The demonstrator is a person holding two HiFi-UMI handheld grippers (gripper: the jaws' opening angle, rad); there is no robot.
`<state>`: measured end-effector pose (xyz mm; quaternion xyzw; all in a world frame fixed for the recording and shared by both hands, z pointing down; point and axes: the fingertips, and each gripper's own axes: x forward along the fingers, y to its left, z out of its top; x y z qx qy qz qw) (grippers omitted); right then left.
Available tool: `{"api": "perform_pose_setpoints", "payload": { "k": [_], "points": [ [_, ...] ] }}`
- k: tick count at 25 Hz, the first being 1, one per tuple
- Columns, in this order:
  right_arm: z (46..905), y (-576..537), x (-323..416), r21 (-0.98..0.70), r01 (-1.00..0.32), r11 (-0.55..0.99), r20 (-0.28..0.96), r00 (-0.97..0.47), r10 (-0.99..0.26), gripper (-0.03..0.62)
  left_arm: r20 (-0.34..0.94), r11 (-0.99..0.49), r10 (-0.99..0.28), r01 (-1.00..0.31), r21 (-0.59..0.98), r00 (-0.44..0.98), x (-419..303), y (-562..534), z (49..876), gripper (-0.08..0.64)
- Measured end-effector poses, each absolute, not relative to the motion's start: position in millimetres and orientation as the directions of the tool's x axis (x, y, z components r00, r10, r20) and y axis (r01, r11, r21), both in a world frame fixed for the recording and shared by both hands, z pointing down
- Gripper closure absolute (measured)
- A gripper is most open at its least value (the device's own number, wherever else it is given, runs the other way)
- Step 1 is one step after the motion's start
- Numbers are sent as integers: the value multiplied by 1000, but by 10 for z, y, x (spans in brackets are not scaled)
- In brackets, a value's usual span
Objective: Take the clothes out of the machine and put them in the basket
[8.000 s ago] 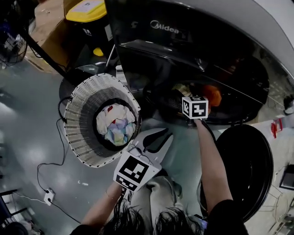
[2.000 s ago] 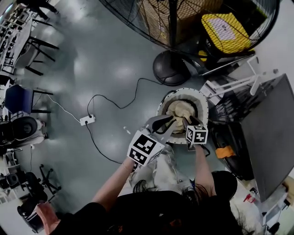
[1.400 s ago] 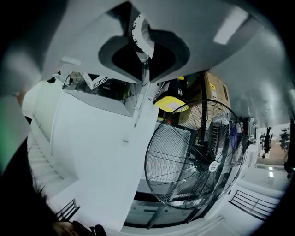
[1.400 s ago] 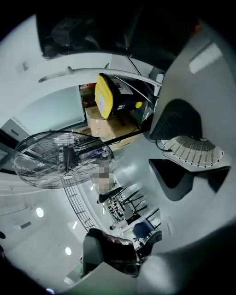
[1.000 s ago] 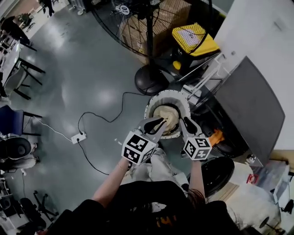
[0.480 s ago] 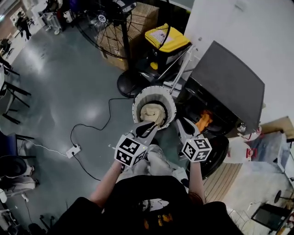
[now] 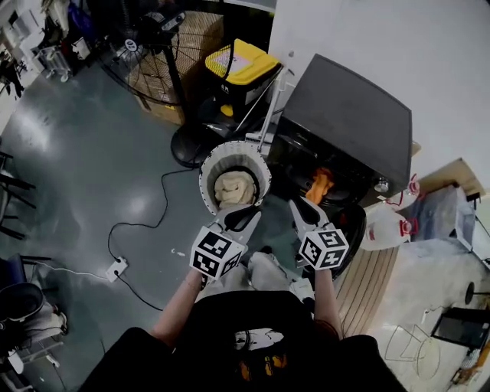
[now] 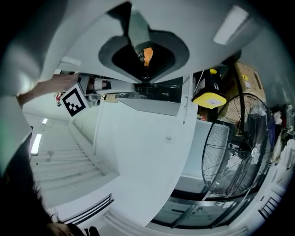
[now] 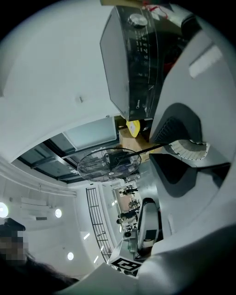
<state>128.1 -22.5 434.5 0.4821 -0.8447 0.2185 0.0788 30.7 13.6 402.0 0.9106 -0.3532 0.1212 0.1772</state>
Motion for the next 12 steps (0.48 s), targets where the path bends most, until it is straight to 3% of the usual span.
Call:
{"api": "perform_pose_setpoints", "payload": {
  "k": [12],
  "points": [
    [4558,-131,2281,-304,-908,288,385,-393,-835,514,384,-752,-503,-611,245,774,1179,-47,4142,509]
  ]
}}
